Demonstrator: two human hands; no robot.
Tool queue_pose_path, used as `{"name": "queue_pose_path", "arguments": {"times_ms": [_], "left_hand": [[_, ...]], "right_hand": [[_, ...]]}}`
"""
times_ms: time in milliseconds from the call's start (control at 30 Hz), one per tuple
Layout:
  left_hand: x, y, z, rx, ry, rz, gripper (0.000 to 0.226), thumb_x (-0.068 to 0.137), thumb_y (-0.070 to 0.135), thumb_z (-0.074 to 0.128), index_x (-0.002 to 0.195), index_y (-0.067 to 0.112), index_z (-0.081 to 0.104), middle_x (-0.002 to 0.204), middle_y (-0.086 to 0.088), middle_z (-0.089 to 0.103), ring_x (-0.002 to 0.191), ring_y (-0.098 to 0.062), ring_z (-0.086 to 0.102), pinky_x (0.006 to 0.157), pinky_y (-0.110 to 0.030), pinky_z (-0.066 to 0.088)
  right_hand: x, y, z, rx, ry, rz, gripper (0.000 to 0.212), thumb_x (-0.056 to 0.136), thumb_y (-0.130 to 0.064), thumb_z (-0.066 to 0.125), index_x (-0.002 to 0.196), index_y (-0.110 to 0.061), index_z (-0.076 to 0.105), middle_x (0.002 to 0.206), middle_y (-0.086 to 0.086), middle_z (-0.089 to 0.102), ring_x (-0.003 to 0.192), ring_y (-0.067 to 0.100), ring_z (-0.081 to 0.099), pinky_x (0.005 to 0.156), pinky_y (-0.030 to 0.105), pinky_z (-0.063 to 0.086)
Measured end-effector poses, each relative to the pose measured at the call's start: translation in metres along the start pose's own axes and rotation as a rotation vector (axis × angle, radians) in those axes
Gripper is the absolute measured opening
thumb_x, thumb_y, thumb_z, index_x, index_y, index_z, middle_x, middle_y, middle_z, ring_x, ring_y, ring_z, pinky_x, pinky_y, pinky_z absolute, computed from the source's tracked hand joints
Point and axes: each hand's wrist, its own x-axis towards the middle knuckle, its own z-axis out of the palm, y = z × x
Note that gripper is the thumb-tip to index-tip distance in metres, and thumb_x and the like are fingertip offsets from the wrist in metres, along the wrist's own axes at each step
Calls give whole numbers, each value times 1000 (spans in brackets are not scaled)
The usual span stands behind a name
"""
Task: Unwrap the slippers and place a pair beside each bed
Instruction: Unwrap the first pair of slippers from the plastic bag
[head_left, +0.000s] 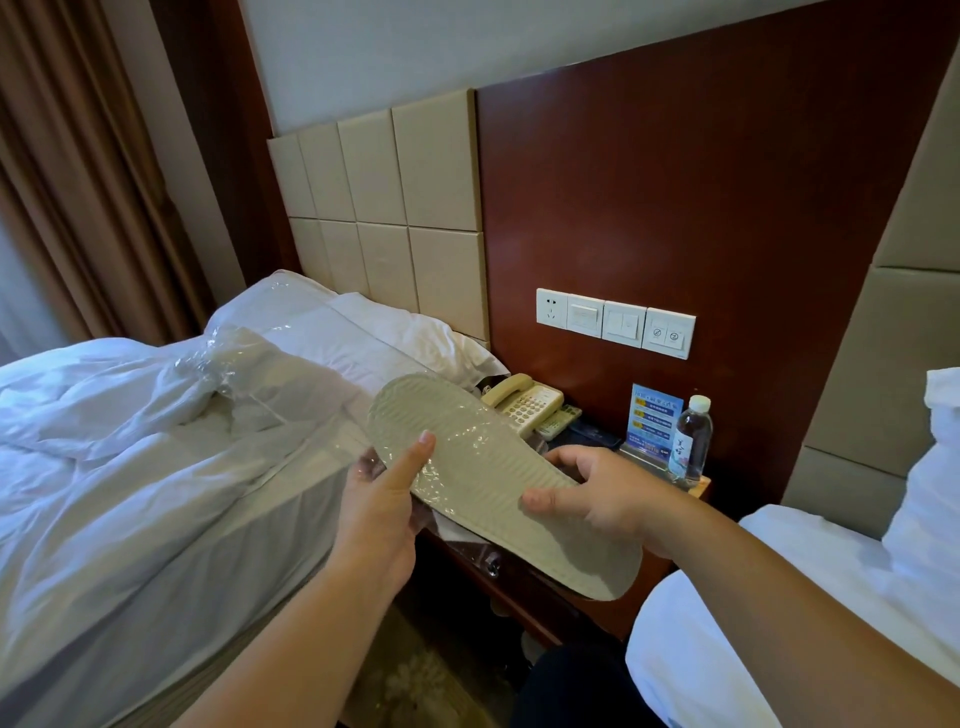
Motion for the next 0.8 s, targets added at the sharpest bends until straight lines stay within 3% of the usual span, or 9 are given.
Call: {"name": "queue_pose_path", "arguments": {"times_ms": [133, 233, 267, 333, 400, 500, 633, 800], "left_hand": [[6, 8, -4, 53, 15, -21, 96, 60, 31, 90, 144, 21, 43, 117, -12, 73, 89, -27, 77, 62, -38, 61], [4, 4, -1, 127, 22, -78, 131, 38, 46, 98, 148, 43, 26, 128, -12, 67, 113, -37, 68, 81, -54, 60], [3, 0, 0, 136, 18, -80, 135, 31, 48, 100, 146, 46, 27, 126, -11, 68, 111, -35, 69, 78, -52, 61], [1, -6, 3, 146, 40, -79, 134, 32, 48, 98, 145, 49, 27, 115, -8, 68, 99, -28, 73, 71, -46, 62], [3, -11, 3, 155, 79, -91, 122, 45, 39, 93, 147, 46, 28, 109, -6, 65, 94, -26, 73, 72, -48, 63], [9, -13, 0, 140, 74, -115, 109, 55, 29, 87, 148, 41, 32, 114, -9, 65, 92, -28, 76, 73, -50, 63], [20, -7, -2, 160, 49, -89, 101, 63, 23, 86, 149, 35, 34, 115, -8, 65, 83, -24, 78, 63, -38, 62], [43, -5, -6, 258, 57, -58, 77, 80, 14, 81, 143, 35, 42, 116, -12, 70, 89, -27, 77, 73, -46, 63]], "right_hand": [[-5, 7, -8, 27, -35, 29, 58, 51, -69, 82, 103, -52, 64, 94, -16, 74, 82, 9, 72, 76, 35, 60], [-6, 11, -8, 24, -14, 48, 51, 56, -65, 80, 103, -53, 64, 92, -17, 74, 79, 7, 72, 67, 29, 57], [-6, 12, -7, 35, -10, 53, 50, 57, -64, 80, 103, -51, 64, 93, -16, 74, 80, 9, 73, 70, 32, 59], [-4, 16, -5, 43, -7, 62, 50, 56, -64, 80, 102, -49, 66, 93, -15, 75, 82, 12, 73, 77, 37, 60], [-3, 19, -5, 56, -14, 70, 49, 56, -64, 80, 100, -48, 68, 92, -14, 75, 81, 12, 73, 76, 36, 61], [-3, 27, -6, 107, -38, 70, 41, 61, -57, 82, 99, -47, 70, 93, -11, 76, 80, 13, 74, 69, 30, 61], [-3, 40, -11, 139, -34, 91, 42, 63, -55, 82, 103, -48, 71, 96, -8, 77, 85, 17, 74, 78, 40, 61], [-6, 56, -23, 121, -33, 94, 44, 64, -52, 81, 106, -46, 71, 98, -5, 76, 88, 22, 74, 83, 46, 59]]}}
